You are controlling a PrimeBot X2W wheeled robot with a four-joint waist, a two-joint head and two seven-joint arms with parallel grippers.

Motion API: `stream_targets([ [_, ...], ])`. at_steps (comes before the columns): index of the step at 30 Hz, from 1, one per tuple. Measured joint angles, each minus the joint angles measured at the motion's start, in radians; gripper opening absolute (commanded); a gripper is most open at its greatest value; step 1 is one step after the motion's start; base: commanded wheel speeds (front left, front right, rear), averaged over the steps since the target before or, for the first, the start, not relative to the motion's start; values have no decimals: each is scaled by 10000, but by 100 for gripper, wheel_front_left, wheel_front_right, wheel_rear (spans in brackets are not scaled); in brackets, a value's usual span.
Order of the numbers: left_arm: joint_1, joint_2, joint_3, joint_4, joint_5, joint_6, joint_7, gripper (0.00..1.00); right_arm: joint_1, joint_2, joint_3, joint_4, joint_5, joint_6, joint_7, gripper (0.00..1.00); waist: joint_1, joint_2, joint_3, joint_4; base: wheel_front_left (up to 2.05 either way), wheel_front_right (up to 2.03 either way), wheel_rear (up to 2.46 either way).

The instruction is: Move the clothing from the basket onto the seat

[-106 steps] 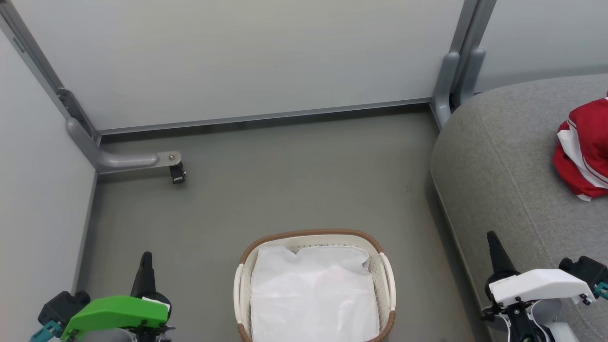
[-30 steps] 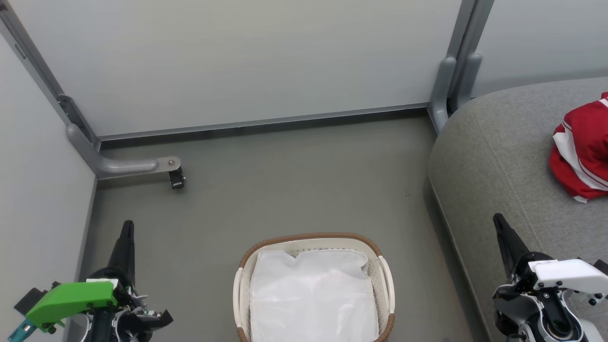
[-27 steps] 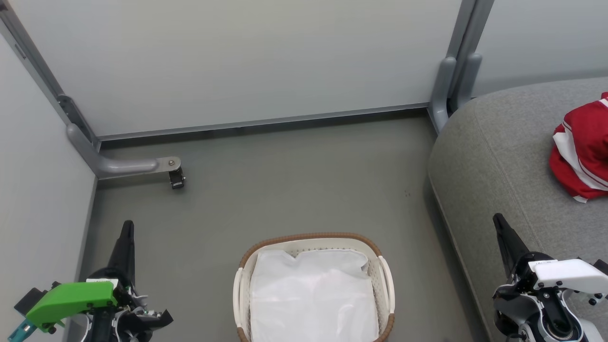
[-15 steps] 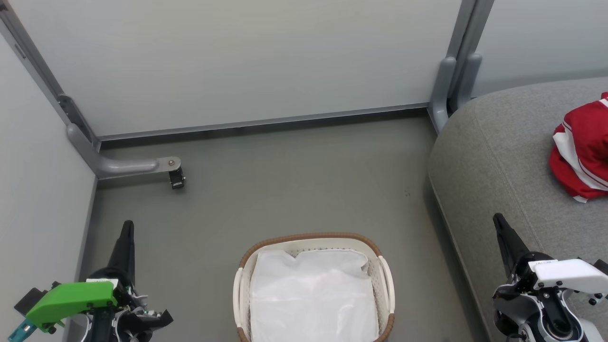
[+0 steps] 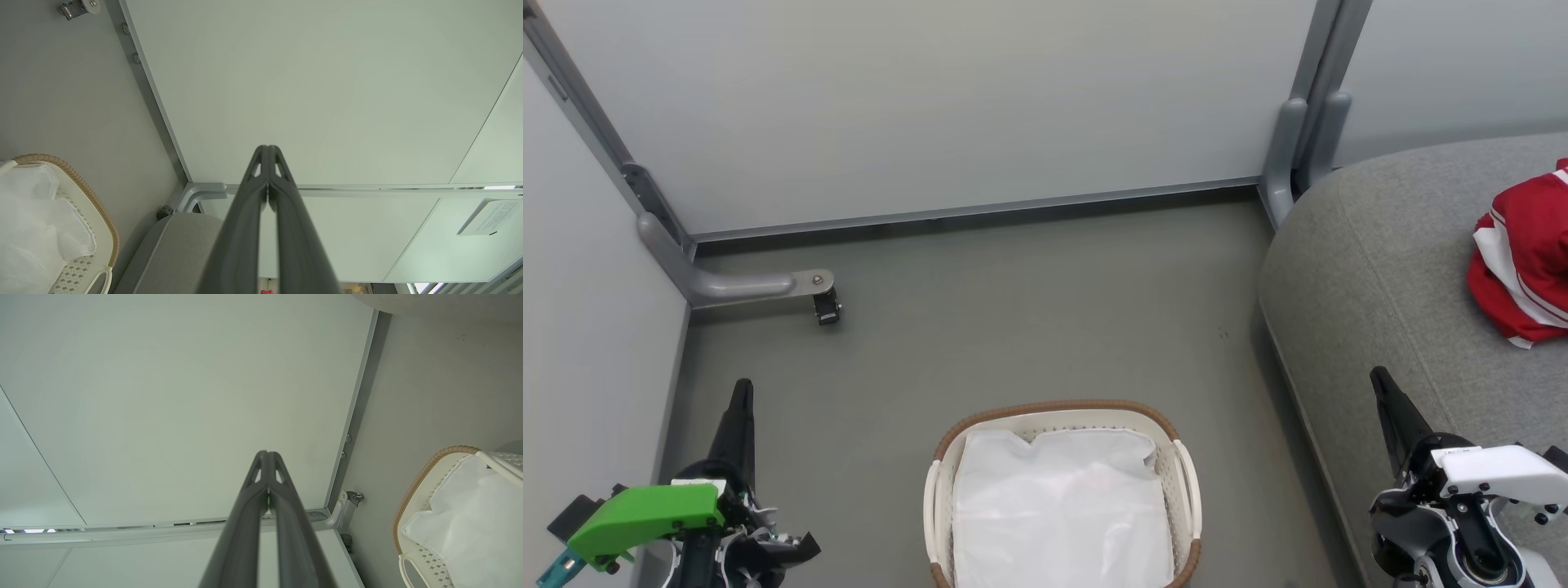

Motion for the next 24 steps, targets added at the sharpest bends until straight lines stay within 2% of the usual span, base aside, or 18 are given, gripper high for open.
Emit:
stream_targets([
  [24, 0, 0, 0, 0, 0, 0, 0, 0, 0, -2, 0, 0, 0, 0, 0, 0, 0, 0, 0, 0, 0, 0, 0],
])
